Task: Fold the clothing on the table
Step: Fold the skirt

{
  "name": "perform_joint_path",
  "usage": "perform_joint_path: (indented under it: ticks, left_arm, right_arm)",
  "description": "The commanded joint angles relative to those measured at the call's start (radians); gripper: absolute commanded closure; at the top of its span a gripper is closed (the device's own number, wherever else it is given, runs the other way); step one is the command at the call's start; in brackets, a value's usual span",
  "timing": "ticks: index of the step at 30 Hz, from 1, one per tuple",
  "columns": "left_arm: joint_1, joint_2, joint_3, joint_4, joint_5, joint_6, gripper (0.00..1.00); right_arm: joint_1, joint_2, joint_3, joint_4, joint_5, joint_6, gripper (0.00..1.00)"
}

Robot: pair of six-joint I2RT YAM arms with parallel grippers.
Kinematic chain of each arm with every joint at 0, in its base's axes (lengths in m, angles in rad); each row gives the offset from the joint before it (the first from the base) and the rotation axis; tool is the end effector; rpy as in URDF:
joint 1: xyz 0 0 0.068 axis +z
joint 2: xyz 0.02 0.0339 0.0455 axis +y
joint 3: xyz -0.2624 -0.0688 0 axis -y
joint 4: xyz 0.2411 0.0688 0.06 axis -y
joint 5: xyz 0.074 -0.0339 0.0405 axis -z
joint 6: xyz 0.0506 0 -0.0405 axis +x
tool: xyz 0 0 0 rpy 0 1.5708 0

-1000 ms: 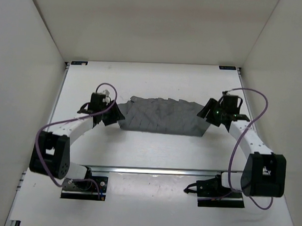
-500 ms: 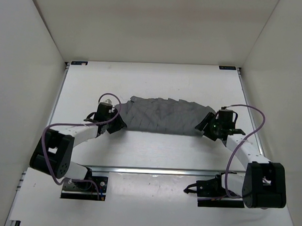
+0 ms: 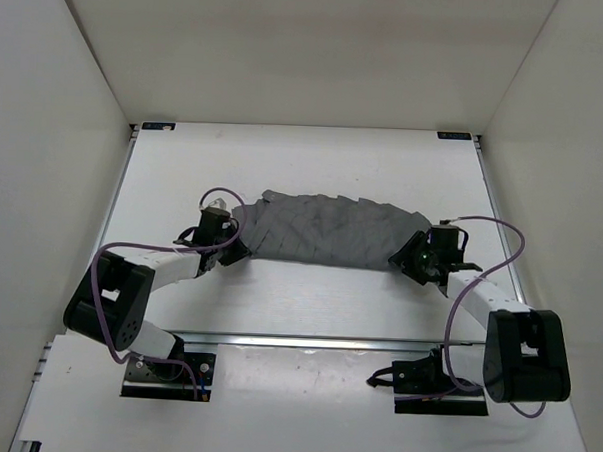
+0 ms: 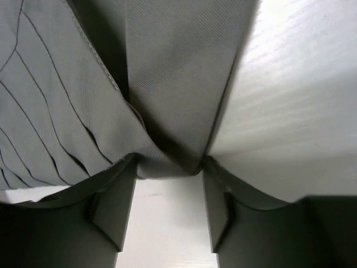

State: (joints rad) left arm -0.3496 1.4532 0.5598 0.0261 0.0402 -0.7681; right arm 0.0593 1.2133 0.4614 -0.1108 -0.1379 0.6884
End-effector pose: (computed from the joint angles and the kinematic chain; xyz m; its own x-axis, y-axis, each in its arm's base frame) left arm 0.2508 -0.0936 0.1288 -0.7701 -0.4582 -0.4440 -0.2341 0.8503 -0.4715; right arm 0.2252 0.0203 0.1442 -0.6796 0.5900 -0.4359 0.3675 0.7881 0.4938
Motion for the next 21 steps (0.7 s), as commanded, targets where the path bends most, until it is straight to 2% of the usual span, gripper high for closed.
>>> perform_joint_path:
  ticks: [1, 3, 4, 5, 7, 10, 15, 17, 21]
  left_arm:
    - [-0.023, 0.004, 0.005, 0.029, 0.004, -0.003, 1.00]
    - [-0.028, 0.006, 0.000, 0.031, 0.010, 0.001, 1.00]
    - [-0.028, 0.009, -0.012, 0.032, 0.013, -0.005, 1.00]
    - [-0.029, 0.009, -0.005, 0.032, 0.018, -0.004, 1.00]
    - [-0.038, 0.010, -0.006, 0.026, 0.033, -0.005, 1.00]
    - [-0.080, 0.009, 0.017, 0.011, 0.030, -0.002, 1.00]
    - [-0.182, 0.051, 0.043, 0.047, 0.017, -0.057, 1.00]
    - [-0.206, 0.084, 0.051, 0.058, 0.010, -0.066, 1.00]
    - [-0.210, 0.131, 0.052, 0.067, 0.004, -0.074, 1.00]
  right_arm:
    - [0.014, 0.052, -0.006, 0.075, 0.011, 0.019, 0.54]
    - [0.010, 0.101, 0.009, 0.092, -0.020, 0.020, 0.75]
    - [0.004, 0.112, 0.016, 0.102, -0.047, 0.016, 0.93]
    - [-0.006, 0.118, 0.025, 0.102, -0.064, 0.013, 1.00]
    - [-0.015, 0.105, 0.042, 0.093, -0.104, 0.014, 1.00]
    - [-0.036, 0.033, 0.111, 0.004, -0.056, -0.044, 1.00]
    - [-0.084, -0.031, 0.311, -0.169, -0.029, -0.194, 1.00]
    - [-0.037, 0.021, 0.423, -0.296, -0.008, -0.306, 1.00]
    - [0.129, 0.159, 0.653, -0.423, -0.008, -0.412, 1.00]
